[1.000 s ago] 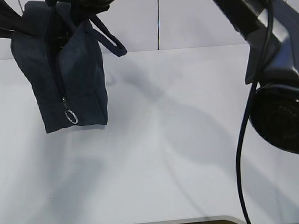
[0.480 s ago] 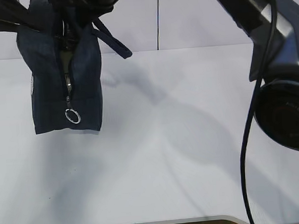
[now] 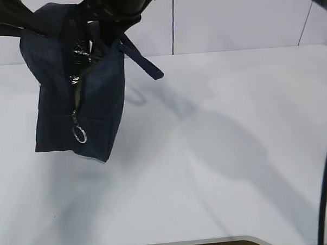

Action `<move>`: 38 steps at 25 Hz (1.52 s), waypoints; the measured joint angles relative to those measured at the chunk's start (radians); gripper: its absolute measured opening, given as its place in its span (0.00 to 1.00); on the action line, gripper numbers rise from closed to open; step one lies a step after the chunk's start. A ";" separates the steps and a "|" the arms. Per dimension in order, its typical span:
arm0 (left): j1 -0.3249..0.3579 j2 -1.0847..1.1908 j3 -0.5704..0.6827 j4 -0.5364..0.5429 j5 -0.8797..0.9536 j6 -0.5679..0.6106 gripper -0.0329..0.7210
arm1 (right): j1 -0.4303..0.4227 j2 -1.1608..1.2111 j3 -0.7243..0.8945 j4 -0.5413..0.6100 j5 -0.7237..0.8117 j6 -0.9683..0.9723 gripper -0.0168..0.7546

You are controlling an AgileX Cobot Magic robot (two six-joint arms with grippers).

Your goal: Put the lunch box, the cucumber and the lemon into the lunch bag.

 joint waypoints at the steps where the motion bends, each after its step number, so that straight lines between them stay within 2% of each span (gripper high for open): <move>1: -0.002 0.000 0.000 0.000 0.002 0.000 0.04 | 0.000 -0.027 0.043 -0.015 -0.003 0.000 0.04; 7: -0.048 0.000 0.000 0.002 0.004 -0.008 0.04 | 0.000 -0.167 0.246 -0.080 -0.015 0.000 0.04; 13: -0.134 0.000 0.000 -0.004 0.004 -0.015 0.04 | 0.000 -0.274 0.356 -0.141 -0.016 -0.002 0.04; 20: -0.229 0.023 0.000 -0.002 -0.025 -0.016 0.04 | 0.000 -0.341 0.505 -0.271 -0.017 0.015 0.04; 26: -0.259 0.093 0.000 -0.001 -0.078 -0.019 0.04 | 0.000 -0.341 0.517 -0.341 -0.017 0.039 0.04; 38: -0.260 0.180 0.000 -0.004 -0.108 0.000 0.04 | 0.000 -0.278 0.524 -0.359 -0.022 0.081 0.04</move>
